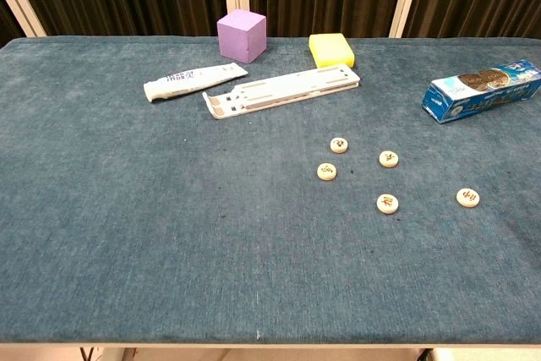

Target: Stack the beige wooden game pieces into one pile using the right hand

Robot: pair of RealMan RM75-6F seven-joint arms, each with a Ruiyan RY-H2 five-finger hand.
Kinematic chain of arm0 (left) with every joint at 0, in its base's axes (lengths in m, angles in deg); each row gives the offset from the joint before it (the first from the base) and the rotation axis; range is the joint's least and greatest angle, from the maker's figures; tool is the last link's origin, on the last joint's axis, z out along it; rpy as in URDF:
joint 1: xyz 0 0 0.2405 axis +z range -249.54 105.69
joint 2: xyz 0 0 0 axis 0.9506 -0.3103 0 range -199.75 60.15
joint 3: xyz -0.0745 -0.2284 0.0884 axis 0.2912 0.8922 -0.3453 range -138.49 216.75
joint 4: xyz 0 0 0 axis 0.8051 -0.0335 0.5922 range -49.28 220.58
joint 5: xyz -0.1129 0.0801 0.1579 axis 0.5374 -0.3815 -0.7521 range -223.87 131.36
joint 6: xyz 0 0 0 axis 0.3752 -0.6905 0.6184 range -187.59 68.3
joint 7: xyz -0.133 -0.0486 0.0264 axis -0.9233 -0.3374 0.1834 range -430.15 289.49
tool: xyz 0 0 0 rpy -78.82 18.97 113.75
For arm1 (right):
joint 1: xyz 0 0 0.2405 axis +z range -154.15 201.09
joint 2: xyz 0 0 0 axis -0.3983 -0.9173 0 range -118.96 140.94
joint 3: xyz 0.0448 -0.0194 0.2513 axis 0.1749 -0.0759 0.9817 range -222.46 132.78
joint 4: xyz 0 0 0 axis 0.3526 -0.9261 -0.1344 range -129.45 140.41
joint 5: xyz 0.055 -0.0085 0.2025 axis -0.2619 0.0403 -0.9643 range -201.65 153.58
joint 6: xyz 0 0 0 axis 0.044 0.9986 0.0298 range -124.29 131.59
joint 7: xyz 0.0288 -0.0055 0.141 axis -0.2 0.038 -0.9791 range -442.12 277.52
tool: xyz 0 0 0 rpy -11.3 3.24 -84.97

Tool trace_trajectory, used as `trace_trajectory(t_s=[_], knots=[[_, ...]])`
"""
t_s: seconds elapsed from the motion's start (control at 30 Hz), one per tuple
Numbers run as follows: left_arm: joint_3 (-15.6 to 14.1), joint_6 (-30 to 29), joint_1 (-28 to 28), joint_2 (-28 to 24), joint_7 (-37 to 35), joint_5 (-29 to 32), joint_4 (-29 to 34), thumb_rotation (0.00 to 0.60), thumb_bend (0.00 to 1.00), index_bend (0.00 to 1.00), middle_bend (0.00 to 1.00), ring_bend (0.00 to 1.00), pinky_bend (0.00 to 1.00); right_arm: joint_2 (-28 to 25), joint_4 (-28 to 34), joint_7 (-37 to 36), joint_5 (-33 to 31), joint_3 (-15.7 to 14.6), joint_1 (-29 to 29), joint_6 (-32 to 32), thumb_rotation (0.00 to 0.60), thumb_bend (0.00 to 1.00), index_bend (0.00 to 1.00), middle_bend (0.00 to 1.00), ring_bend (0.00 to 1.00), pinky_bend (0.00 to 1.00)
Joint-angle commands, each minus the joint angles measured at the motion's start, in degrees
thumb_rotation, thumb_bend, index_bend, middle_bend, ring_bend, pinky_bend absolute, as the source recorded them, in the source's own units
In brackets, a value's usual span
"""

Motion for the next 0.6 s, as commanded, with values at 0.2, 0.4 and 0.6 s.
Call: trace_trajectory(t_s=[0.2,0.4,0.6], knots=[[0.2,-0.1,-0.1,0.3,-0.1,-0.2,-0.3,0.6,0.0,0.18,0.14,0.08,0.0,0.9,0.2,-0.6,2.9,-1.2,1.4,-1.6,0.6,0.2,0.05,0.07,0.0,0.06],[0.1,-0.2,-0.2,1.1,-0.4,-0.8,-0.6,0.6,0.0,0.18,0.14,0.08,0.0,4.3,-0.3,0.7,8.5,-4.3,7.1,-10.8,0.6,0.2,0.15,0.07,0.0,0.08],[0.2,-0.2,-0.3,1.6,-0.7,-1.0,-1.0,0.6,0.0,0.18,0.14,0.08,0.0,12.0,-4.4,3.9,8.5,-3.3,13.0,-18.7,0.6,0.27,0.29,0.07,0.0,0.09]])
